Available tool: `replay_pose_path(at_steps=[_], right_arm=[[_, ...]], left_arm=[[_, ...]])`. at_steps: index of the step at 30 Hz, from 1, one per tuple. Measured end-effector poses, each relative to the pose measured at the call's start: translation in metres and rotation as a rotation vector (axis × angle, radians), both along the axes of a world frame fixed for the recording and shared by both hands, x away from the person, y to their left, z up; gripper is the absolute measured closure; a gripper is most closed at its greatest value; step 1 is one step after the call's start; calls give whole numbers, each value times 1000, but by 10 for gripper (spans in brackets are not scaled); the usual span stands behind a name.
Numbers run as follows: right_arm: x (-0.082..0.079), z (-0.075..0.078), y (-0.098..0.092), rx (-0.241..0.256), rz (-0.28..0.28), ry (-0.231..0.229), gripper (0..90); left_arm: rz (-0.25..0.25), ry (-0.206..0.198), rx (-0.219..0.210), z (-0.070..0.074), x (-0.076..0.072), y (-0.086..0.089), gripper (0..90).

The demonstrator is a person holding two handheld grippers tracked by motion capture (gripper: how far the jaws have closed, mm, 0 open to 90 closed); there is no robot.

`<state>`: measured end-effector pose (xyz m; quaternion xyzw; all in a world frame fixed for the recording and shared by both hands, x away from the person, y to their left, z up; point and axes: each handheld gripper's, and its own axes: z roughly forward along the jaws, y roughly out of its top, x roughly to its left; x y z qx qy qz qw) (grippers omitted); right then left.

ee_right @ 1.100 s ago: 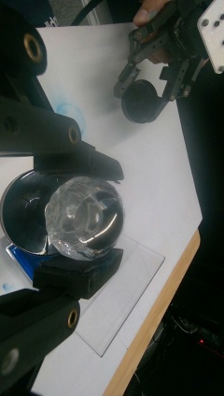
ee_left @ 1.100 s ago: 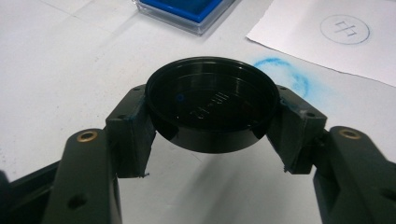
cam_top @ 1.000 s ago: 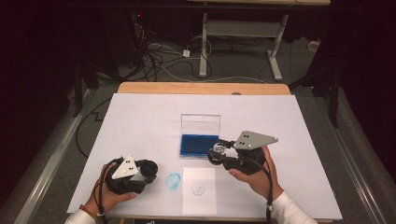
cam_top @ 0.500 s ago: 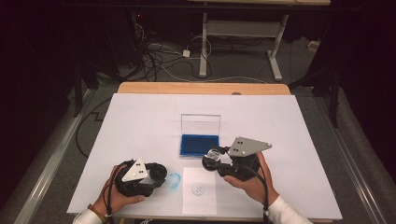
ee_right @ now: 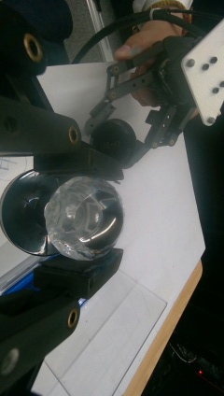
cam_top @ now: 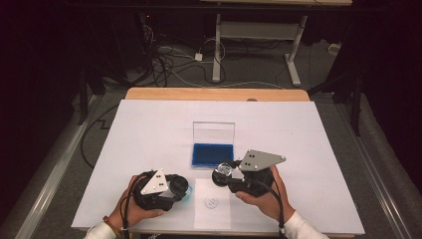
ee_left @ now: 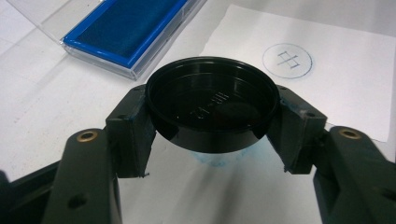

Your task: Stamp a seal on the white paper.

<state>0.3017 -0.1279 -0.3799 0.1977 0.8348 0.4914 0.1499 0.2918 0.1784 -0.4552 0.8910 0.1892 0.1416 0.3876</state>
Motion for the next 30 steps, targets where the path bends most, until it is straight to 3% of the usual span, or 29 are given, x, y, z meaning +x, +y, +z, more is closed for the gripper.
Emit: replay_pose_path(at_steps=[11,30], right_arm=[[-5,-8,9,-26,27,14,572],[-11,-54,30,-137,68,83,572]], left_arm=[[25,-6,1,0,0,11,365],[75,-26,-6,6,-3,30,365]])
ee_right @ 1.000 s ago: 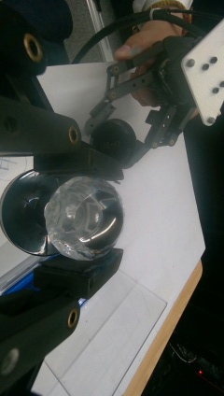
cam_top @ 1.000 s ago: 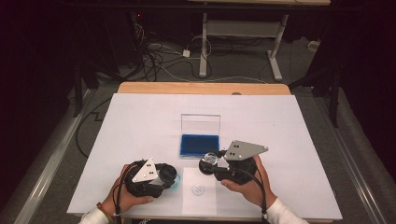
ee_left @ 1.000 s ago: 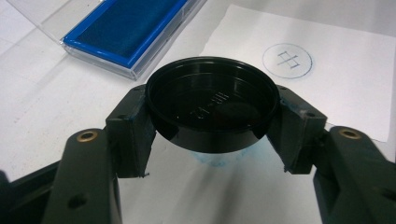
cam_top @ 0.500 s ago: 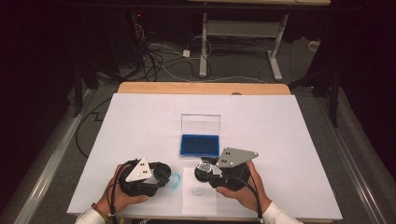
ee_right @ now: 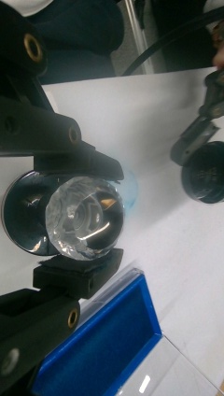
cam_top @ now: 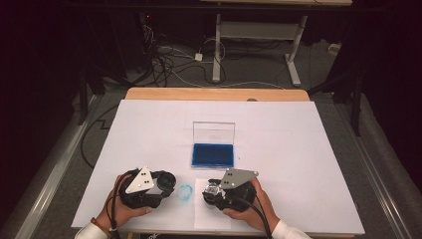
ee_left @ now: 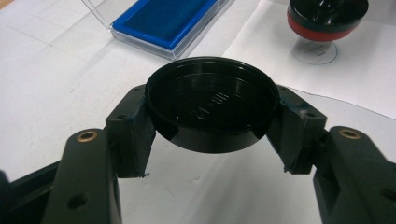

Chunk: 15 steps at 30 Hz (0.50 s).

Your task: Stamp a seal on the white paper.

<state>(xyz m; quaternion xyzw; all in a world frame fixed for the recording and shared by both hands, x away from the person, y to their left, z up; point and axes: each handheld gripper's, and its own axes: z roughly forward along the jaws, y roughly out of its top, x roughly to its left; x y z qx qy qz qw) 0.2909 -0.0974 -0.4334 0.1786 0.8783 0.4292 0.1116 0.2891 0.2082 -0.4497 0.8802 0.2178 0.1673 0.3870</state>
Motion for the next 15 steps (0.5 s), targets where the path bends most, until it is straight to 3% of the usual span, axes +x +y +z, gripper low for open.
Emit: replay_pose_path(at_steps=[15], right_arm=[[0,-11,5,-33,6,29,572]], left_arm=[[2,0,4,0,-1,2,365]])
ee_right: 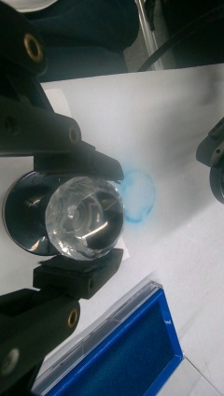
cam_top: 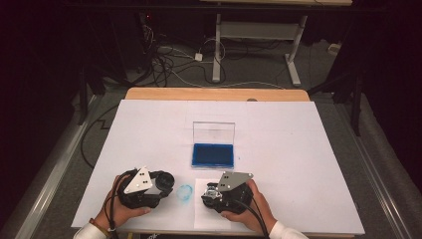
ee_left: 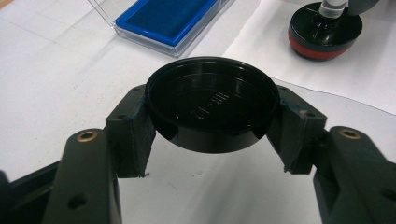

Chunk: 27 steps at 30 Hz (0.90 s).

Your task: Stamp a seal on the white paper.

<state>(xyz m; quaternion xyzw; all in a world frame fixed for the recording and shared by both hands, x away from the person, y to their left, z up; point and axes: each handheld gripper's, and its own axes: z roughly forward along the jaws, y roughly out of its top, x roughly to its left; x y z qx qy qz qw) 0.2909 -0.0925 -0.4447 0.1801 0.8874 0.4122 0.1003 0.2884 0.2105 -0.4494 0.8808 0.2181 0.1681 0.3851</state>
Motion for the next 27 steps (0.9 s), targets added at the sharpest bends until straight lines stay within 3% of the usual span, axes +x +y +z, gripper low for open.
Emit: replay_pose_path(at_steps=[11,27], right_arm=[[0,-5,0,-6,6,26,571],[-1,-5,-1,-37,24,2,570]], left_arm=[[-2,4,4,-1,0,-1,365],[-8,8,3,-1,-1,-2,365]])
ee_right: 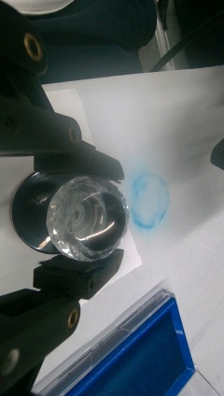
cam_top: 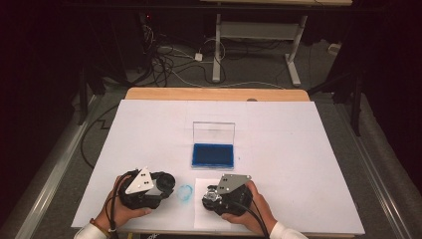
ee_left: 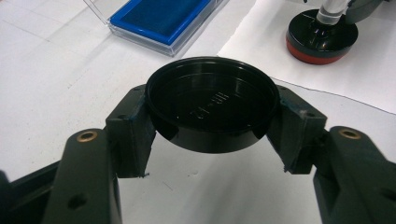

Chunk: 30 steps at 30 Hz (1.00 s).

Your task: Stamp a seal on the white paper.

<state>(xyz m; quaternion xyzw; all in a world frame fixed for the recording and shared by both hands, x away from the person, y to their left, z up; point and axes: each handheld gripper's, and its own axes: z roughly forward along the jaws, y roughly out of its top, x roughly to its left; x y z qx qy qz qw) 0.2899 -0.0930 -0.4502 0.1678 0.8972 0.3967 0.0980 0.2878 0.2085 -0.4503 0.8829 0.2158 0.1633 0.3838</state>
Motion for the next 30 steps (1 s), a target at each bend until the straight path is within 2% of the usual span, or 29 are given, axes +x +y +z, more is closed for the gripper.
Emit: replay_pose_path(at_steps=[10,23,30], right_arm=[[0,-2,-2,21,-9,17,570],[-1,-3,-1,17,-15,3,570],[-1,-4,-2,35,-17,12,570]], left_arm=[[-3,1,-1,0,0,-1,365],[-2,-5,-8,3,-3,-2,365],[-2,-3,-5,2,-2,-1,365]])
